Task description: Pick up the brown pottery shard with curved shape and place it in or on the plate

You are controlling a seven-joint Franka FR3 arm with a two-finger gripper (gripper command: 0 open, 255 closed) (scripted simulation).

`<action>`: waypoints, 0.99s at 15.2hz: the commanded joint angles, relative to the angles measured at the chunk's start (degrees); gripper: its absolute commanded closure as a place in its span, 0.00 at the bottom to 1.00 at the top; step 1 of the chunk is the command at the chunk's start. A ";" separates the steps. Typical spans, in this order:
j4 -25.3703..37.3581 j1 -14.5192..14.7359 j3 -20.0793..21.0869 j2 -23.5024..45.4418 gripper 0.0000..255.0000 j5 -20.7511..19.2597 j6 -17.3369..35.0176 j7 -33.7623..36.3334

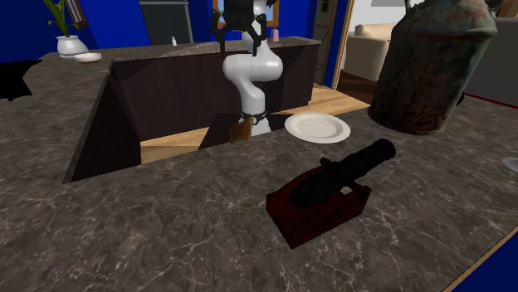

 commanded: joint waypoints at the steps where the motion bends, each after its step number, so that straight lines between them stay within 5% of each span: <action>1: 0.00 0.00 0.00 0.00 0.00 0.00 0.00 0.00; 15: -4.47 -11.47 4.56 27.14 0.00 12.98 11.61 42.12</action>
